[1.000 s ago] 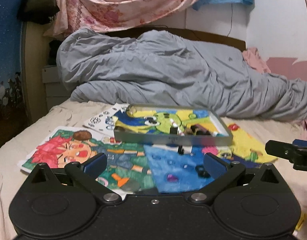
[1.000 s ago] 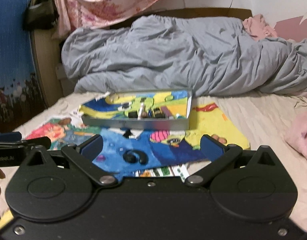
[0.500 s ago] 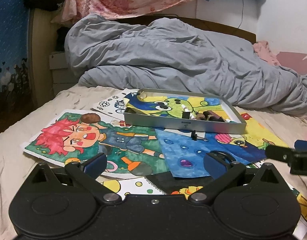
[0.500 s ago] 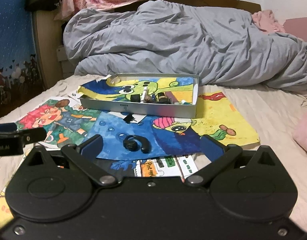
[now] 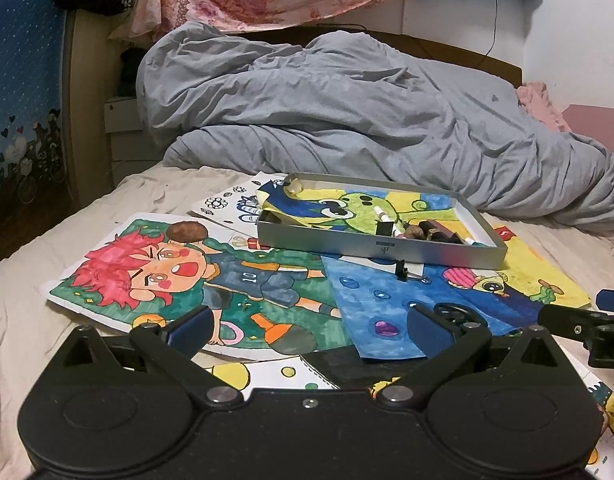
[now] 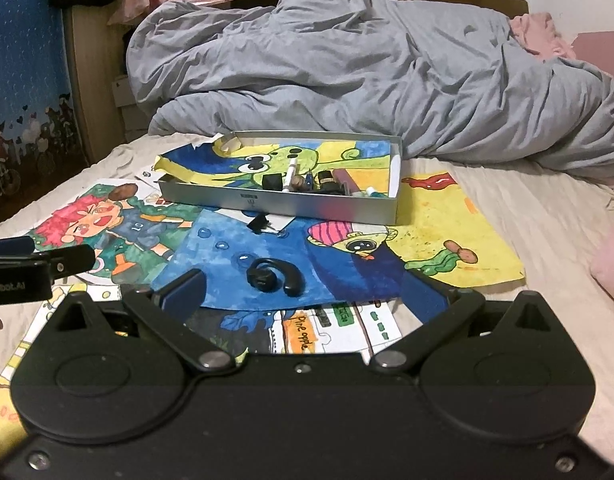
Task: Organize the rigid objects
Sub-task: 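Lift both open tools up and away from the silver tray, then lower the right tool onto the black earphone and close it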
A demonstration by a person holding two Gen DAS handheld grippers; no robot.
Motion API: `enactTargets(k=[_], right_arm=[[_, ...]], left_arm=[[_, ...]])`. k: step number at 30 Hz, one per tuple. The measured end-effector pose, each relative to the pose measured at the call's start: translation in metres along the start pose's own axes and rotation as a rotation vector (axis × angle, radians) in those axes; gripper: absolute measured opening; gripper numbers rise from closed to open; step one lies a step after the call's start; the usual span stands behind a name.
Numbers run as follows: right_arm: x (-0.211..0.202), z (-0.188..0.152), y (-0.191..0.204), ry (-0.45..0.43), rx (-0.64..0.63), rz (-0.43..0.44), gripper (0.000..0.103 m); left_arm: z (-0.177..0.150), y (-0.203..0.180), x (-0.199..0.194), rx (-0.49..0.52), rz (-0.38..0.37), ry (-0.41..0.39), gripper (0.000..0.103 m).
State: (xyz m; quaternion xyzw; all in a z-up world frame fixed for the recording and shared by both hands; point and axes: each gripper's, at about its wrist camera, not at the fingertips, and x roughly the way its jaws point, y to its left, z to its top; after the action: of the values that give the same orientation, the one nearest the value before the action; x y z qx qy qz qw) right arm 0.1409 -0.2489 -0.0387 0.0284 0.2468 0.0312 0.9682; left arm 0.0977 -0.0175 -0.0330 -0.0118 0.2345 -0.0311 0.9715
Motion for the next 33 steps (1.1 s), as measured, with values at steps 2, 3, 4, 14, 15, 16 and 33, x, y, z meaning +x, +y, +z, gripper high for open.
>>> enactTargets(k=[2, 3, 4, 14, 15, 16, 33], right_arm=[[0.001, 0.001, 0.0, 0.001, -0.012, 0.0, 0.103], [0.002, 0.002, 0.001, 0.001, -0.017, -0.002, 0.103], [0.003, 0.003, 0.0, 0.001, -0.019, -0.003, 0.103], [0.013, 0.007, -0.003, 0.031, -0.023, -0.011, 0.103], [0.014, 0.007, -0.003, 0.039, -0.026, -0.009, 0.103], [0.015, 0.007, -0.002, 0.046, -0.029, -0.005, 0.103], [0.075, 0.019, 0.002, 0.135, -0.139, 0.067, 0.102]], left_arm=[[0.0, 0.0, 0.002, 0.004, -0.001, 0.003, 0.102], [0.0, -0.001, 0.003, 0.005, 0.001, 0.004, 0.102], [0.001, -0.001, 0.004, 0.005, 0.002, 0.005, 0.102], [0.006, -0.008, 0.024, 0.001, -0.01, 0.008, 0.102], [0.006, -0.008, 0.027, 0.001, -0.012, 0.011, 0.102], [0.007, -0.008, 0.029, 0.001, -0.013, 0.015, 0.102], [0.022, -0.014, 0.099, -0.072, -0.048, 0.07, 0.102]])
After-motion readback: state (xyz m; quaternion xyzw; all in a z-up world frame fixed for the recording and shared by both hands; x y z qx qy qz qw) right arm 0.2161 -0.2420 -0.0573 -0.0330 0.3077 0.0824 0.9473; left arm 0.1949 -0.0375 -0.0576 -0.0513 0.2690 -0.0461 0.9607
